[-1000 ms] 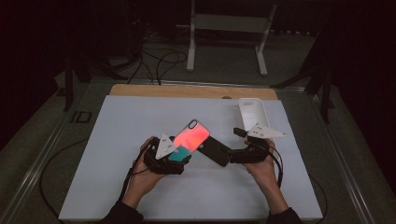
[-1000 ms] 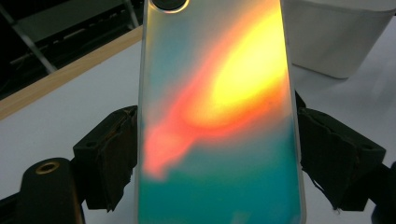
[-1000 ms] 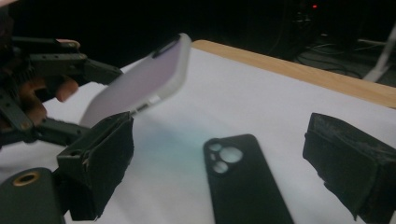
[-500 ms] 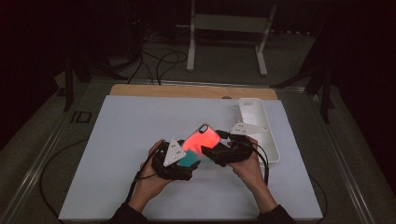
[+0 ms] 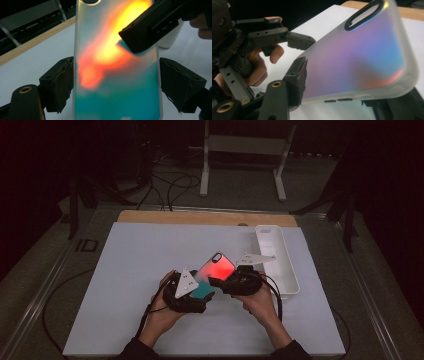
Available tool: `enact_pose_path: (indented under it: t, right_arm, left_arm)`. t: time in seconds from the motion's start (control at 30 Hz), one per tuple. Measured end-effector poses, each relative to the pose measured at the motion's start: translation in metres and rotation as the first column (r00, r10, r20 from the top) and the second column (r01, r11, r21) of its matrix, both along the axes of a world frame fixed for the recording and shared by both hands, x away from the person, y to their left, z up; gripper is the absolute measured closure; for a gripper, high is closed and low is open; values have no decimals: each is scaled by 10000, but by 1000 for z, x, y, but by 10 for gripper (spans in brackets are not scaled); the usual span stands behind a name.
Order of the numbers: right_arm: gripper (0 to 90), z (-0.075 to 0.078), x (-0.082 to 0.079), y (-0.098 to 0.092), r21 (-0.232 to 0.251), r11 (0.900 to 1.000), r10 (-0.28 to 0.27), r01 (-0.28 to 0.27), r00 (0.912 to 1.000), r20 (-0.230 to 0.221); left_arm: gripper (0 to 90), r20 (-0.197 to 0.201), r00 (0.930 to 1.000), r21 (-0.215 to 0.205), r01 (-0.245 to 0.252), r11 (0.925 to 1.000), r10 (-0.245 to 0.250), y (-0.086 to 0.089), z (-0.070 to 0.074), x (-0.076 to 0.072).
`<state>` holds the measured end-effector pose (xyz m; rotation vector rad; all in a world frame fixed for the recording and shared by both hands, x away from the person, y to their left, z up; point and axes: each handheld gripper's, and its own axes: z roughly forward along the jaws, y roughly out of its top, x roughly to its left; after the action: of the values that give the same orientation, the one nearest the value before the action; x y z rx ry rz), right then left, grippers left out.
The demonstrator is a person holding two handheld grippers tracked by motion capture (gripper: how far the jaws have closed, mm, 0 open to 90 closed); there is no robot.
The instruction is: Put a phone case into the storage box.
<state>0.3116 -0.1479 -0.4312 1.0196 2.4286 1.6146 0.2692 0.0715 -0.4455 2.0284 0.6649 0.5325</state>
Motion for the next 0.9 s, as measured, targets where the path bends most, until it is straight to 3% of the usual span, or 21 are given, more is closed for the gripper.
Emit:
enact_pose_path:
  t: [0.37,0.9]
  right_arm:
    - [736,-1,-1,10,184,9996,224,-219,9993,-296]
    - [814,0,-2,17,212,9996,189,-176,9978,-642]
  left_arm:
    - [170,-24,10000,169,-79,9998,79,-2,-3,0]
    - [171,17,9998,347,-183,9992,182,-3,-4,0]
